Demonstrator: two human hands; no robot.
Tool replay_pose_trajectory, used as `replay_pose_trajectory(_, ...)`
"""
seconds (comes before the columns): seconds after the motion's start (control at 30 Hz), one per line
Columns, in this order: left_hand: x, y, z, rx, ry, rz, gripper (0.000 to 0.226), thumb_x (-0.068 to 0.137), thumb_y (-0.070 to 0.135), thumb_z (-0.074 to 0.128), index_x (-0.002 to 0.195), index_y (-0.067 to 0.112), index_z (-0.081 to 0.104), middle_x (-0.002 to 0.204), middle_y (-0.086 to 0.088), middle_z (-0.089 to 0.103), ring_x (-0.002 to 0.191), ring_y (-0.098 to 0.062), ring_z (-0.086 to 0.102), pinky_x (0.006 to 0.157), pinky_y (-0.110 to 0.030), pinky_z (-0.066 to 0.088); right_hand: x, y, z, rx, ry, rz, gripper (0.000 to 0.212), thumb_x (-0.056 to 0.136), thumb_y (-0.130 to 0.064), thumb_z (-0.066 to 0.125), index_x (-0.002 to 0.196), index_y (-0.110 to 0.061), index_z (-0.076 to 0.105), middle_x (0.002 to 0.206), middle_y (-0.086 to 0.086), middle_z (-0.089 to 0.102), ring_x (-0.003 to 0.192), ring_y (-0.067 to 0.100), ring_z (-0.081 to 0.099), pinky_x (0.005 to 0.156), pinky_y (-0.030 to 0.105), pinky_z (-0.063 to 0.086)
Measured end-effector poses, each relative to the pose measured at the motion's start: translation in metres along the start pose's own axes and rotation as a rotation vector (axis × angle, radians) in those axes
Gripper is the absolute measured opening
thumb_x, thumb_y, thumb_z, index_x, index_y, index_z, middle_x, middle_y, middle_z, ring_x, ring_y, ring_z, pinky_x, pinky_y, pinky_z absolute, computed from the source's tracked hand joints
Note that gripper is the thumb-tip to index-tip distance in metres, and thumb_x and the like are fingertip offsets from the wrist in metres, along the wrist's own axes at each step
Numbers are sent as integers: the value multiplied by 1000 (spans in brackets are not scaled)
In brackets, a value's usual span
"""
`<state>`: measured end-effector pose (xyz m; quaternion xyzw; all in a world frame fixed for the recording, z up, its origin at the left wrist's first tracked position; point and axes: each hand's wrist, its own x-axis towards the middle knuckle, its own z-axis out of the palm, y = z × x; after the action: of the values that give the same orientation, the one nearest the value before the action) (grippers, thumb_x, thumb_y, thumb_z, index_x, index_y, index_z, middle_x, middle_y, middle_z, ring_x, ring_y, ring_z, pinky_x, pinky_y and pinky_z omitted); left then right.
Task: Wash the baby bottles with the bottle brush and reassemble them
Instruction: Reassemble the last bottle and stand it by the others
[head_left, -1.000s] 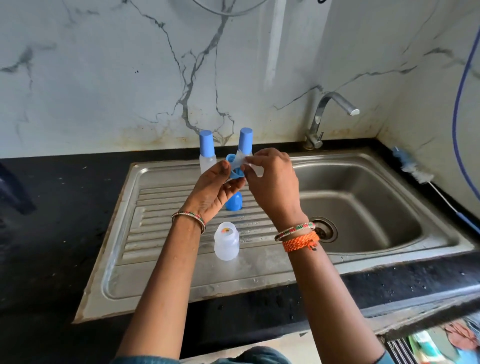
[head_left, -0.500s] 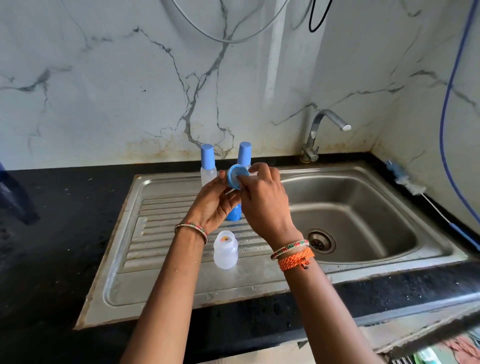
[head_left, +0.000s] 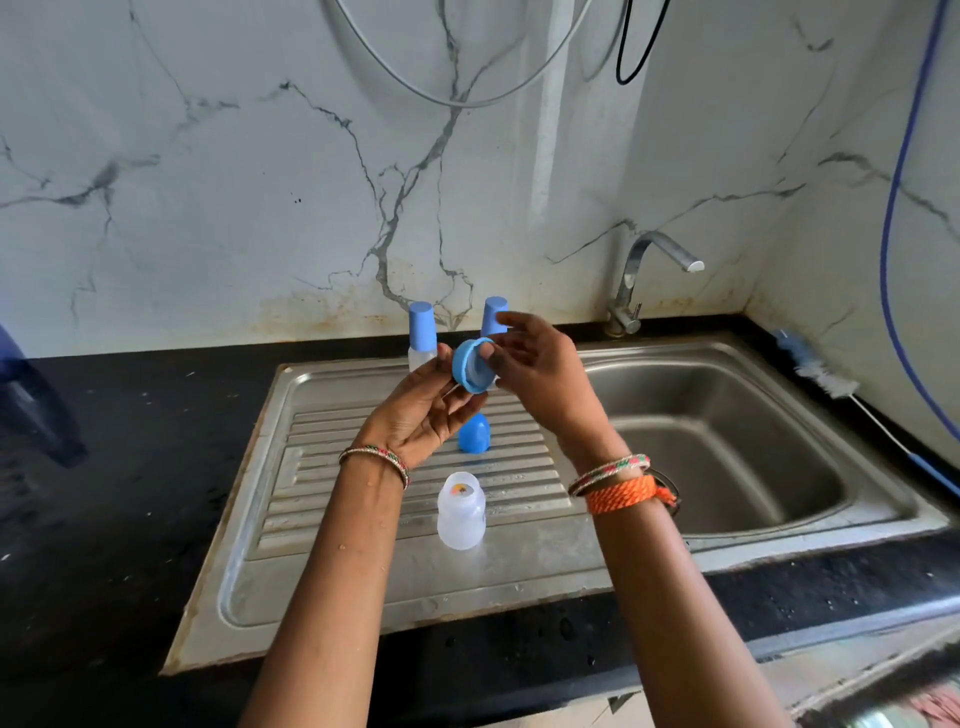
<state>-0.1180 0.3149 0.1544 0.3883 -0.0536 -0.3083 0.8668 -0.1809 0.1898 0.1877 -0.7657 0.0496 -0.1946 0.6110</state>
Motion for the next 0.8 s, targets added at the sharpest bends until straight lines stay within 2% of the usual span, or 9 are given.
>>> replay_pose_trajectory(0.03, -2, 0, 1, 34, 17, -10, 25, 76, 29, 64, 94, 10, 62, 75, -5, 72, 69, -12, 71, 58, -23, 57, 2, -3, -2, -52, -64, -21, 26, 91, -10, 63, 116, -4, 62, 99, 9, 69, 88, 12, 66, 82, 29, 56)
replay_pose_trajectory(0.13, -4, 1, 1, 25, 85, -16, 19, 84, 26, 57, 80, 10, 68, 68, -5, 71, 62, -12, 70, 54, -20, 55, 3, -12, -6, -72, -165, 11, 15, 90, -11, 64, 102, -4, 68, 93, 8, 70, 84, 15, 67, 78, 28, 59)
replay_pose_trajectory(0.23, -3, 3, 2, 33, 156, -24, 15, 94, 15, 52, 85, 7, 61, 64, -6, 69, 56, -13, 68, 49, -18, 53, 5, -12, 2, -172, -168, 61, 16, 88, -15, 67, 97, -3, 66, 91, 10, 70, 84, 18, 69, 78, 30, 59)
replay_pose_trajectory(0.37, 2, 2, 1, 123, 152, 53, 23, 98, 23, 48, 94, 6, 61, 76, -10, 69, 61, -13, 69, 53, -19, 55, 7, 2, 17, -246, 57, 45, 17, 90, -18, 63, 90, -2, 65, 83, 12, 69, 77, 25, 69, 73, 39, 58)
replay_pose_trajectory(0.43, 1, 6, 2, 189, 60, 83, 35, 98, 34, 42, 99, 6, 63, 84, -9, 72, 73, -14, 71, 62, -21, 57, 8, 6, 17, -338, 187, -43, 16, 91, -18, 60, 89, -3, 66, 79, 6, 67, 73, 22, 65, 66, 24, 54)
replay_pose_trajectory(0.47, 2, 7, 4, 249, 28, 95, 33, 97, 33, 44, 101, 7, 64, 88, -8, 72, 79, -14, 70, 67, -21, 58, 9, 6, 16, -398, 233, -84, 15, 92, -18, 60, 90, -4, 66, 78, 2, 64, 71, 18, 62, 60, 14, 46)
replay_pose_trajectory(0.53, 4, 6, 7, 375, 58, 196, 19, 93, 17, 54, 106, 6, 64, 96, -8, 70, 88, -17, 67, 73, -21, 57, 9, 3, 15, -460, 264, -153, 12, 91, -18, 61, 91, -7, 66, 77, -3, 59, 67, 10, 53, 55, 8, 37)
replay_pose_trajectory(0.7, 13, 3, 4, 462, 214, 459, 27, 85, -13, 54, 88, 11, 66, 94, -13, 66, 89, -24, 65, 70, -25, 56, 5, -1, 23, -321, 110, -254, 13, 83, -13, 72, 94, -6, 68, 80, -5, 64, 70, 0, 59, 65, 7, 46)
replay_pose_trajectory(0.8, 17, 7, -3, 400, 183, 504, 26, 83, -17, 53, 91, 5, 63, 98, -20, 62, 91, -29, 59, 73, -32, 53, 6, -1, 25, -69, -22, -195, 16, 84, -16, 72, 99, -10, 71, 87, 1, 69, 80, 6, 64, 76, 25, 55)
